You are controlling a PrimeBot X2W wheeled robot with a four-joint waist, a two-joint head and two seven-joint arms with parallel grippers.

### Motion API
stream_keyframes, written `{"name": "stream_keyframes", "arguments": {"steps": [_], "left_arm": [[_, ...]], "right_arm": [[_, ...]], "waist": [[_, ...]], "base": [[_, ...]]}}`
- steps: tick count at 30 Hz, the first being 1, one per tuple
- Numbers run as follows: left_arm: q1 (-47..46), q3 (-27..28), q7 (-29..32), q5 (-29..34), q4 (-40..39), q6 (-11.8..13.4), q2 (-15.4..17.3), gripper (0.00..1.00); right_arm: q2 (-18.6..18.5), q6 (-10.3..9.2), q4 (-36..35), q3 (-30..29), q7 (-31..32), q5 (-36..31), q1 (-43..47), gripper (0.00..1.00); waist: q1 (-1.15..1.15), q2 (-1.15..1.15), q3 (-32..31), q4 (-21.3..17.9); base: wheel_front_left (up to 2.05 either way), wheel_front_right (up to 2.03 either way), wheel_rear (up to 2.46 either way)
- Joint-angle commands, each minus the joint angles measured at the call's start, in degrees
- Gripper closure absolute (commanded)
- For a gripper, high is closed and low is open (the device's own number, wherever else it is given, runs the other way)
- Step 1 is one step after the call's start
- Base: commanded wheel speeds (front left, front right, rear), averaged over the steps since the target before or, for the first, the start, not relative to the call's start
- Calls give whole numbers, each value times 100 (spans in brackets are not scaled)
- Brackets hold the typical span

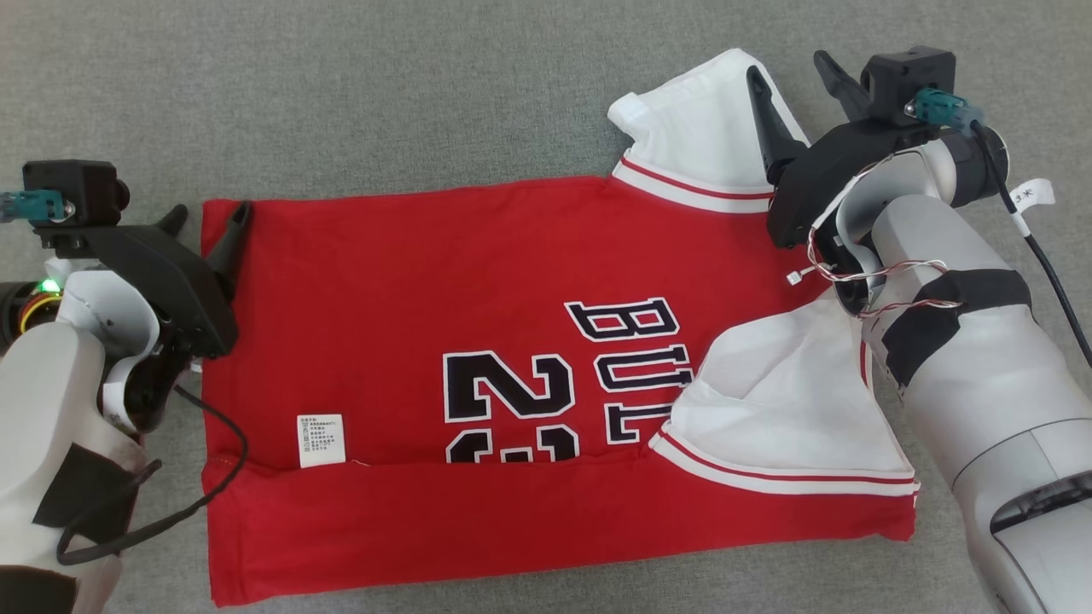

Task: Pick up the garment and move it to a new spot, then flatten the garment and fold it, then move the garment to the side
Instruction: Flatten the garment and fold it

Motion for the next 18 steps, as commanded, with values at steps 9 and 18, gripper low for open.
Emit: {"name": "stream_keyframes", "arguments": {"steps": [9,18], "left_arm": [[-140,-126,155,-268,194,7,-86,0],[-246,-143,473,-587,57,39,-209,100]], "right_arm": [[-3,-16,370,341,196,85,-419,0],[-32,-16,593,570,557,202,-726,0]], "waist": [[0,-1,152,76],[0,-1,251,209]], "base": [[0,0,0],[0,0,0]]}}
